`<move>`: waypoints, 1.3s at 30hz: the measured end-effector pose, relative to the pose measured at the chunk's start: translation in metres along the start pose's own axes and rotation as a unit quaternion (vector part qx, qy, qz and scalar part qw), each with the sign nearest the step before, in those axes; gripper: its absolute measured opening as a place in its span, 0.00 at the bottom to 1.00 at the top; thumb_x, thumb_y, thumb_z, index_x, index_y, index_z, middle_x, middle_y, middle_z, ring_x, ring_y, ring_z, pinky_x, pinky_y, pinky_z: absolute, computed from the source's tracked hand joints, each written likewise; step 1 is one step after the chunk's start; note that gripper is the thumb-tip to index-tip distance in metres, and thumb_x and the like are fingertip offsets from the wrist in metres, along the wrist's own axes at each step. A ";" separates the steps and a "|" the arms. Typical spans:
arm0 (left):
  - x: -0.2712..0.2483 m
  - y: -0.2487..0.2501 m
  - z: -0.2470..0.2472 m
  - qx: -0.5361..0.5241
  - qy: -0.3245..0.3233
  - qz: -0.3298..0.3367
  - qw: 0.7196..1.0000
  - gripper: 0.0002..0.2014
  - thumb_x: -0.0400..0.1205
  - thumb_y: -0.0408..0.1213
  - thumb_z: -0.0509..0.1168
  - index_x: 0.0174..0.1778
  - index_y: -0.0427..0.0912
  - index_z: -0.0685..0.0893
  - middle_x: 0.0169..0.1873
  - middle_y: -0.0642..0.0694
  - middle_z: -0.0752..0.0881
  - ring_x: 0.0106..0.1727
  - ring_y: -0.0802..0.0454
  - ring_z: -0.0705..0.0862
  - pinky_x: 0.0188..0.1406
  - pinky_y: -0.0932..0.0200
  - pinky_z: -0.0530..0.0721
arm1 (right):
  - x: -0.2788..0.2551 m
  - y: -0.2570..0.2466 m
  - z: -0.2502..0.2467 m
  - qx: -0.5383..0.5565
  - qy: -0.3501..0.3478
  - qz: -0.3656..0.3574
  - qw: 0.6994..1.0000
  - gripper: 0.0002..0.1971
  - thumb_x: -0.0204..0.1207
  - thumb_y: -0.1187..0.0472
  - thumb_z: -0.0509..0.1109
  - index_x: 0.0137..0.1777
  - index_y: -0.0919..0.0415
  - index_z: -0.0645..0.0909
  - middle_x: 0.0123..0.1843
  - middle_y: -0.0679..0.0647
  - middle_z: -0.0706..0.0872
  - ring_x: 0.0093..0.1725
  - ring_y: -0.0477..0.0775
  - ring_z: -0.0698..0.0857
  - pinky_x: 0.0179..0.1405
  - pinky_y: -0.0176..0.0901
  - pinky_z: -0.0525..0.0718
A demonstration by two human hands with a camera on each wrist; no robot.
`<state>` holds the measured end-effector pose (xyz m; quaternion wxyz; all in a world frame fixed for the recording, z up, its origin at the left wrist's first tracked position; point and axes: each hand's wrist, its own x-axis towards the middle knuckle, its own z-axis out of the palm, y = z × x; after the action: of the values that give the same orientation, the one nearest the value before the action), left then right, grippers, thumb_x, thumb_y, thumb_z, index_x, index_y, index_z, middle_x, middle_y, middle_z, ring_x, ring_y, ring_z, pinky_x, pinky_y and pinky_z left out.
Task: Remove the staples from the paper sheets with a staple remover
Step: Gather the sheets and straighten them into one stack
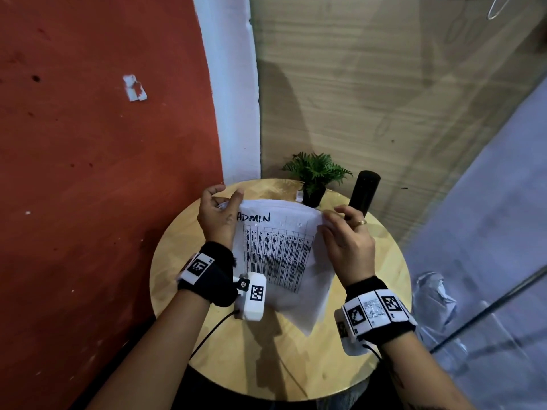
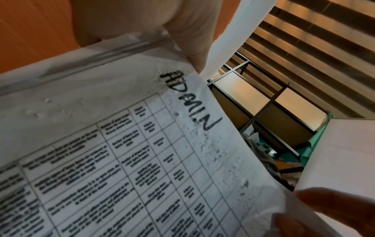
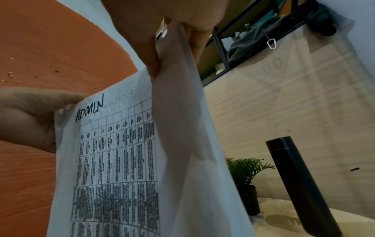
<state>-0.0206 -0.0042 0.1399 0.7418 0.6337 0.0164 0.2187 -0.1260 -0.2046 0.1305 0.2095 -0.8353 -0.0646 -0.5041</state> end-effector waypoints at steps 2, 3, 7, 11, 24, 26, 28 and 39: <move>0.000 0.001 0.001 -0.001 -0.002 -0.001 1.000 0.15 0.64 0.51 0.73 0.41 0.57 0.76 0.30 0.52 0.79 0.36 0.53 0.79 0.45 0.57 0.77 | -0.001 0.000 0.000 -0.001 0.000 0.006 1.000 0.07 0.73 0.57 0.65 0.50 0.51 0.77 0.58 0.49 0.76 0.45 0.47 0.80 0.31 0.38 0.81; 0.001 0.001 0.001 -0.002 -0.003 -0.003 1.000 0.15 0.64 0.50 0.73 0.41 0.57 0.76 0.30 0.52 0.79 0.36 0.53 0.79 0.45 0.57 0.77 | -0.002 0.000 0.001 -0.004 0.000 0.009 1.000 0.06 0.73 0.58 0.65 0.49 0.51 0.77 0.57 0.50 0.78 0.46 0.48 0.80 0.31 0.38 0.80; 0.000 0.000 0.001 -0.001 -0.006 -0.003 1.000 0.12 0.67 0.47 0.73 0.40 0.57 0.76 0.29 0.52 0.78 0.34 0.55 0.78 0.43 0.58 0.76 | -0.003 0.000 0.005 0.009 0.025 0.049 0.998 0.11 0.72 0.58 0.66 0.47 0.64 0.85 0.51 0.62 0.86 0.48 0.50 0.81 0.39 0.42 0.79; 0.000 0.002 -0.001 -0.003 -0.019 0.007 1.000 0.09 0.73 0.45 0.72 0.42 0.55 0.77 0.32 0.55 0.77 0.31 0.69 0.76 0.42 0.64 0.75 | 0.000 -0.005 0.004 0.102 0.015 0.137 0.985 0.25 0.69 0.60 0.74 0.66 0.63 0.75 0.50 0.53 0.84 0.50 0.41 0.80 0.51 0.29 0.76; -0.030 -0.012 -0.031 0.002 -0.218 -0.077 0.973 0.33 0.54 0.44 0.86 0.53 0.46 0.82 0.54 0.42 0.87 0.54 0.48 0.85 0.65 0.45 0.81 | -0.010 0.000 0.028 0.425 -0.033 0.515 0.744 0.26 0.63 0.79 0.76 0.62 0.67 0.77 0.47 0.54 0.89 0.42 0.49 0.88 0.42 0.47 0.87; -0.029 -0.012 -0.033 0.005 -0.197 -0.083 0.977 0.30 0.62 0.38 0.83 0.58 0.33 0.82 0.56 0.38 0.87 0.57 0.45 0.85 0.69 0.37 0.77 | -0.007 -0.002 0.030 0.418 -0.038 0.510 0.751 0.26 0.63 0.79 0.76 0.61 0.66 0.77 0.48 0.56 0.87 0.42 0.48 0.87 0.42 0.46 0.87; -0.028 -0.005 -0.031 -0.002 -0.186 -0.084 0.979 0.32 0.63 0.44 0.82 0.59 0.29 0.83 0.56 0.36 0.87 0.60 0.41 0.85 0.69 0.36 0.76 | -0.001 -0.006 0.030 0.401 -0.043 0.500 0.767 0.18 0.64 0.76 0.77 0.54 0.65 0.81 0.43 0.53 0.87 0.39 0.48 0.86 0.39 0.42 0.86; -0.034 0.001 -0.028 -0.024 -0.090 -0.085 0.992 0.28 0.57 0.61 0.74 0.48 0.52 0.77 0.52 0.43 0.85 0.55 0.44 0.83 0.63 0.50 0.79 | -0.006 -0.020 0.030 0.172 -0.005 0.246 0.954 0.48 0.63 0.59 0.83 0.78 0.64 0.58 0.74 0.67 0.67 0.71 0.57 0.69 0.66 0.26 0.65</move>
<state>-0.0601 0.0106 0.1268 0.7712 0.6291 -0.0018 0.0978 -0.1109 -0.1739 0.1191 0.4674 -0.7792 0.0559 -0.4138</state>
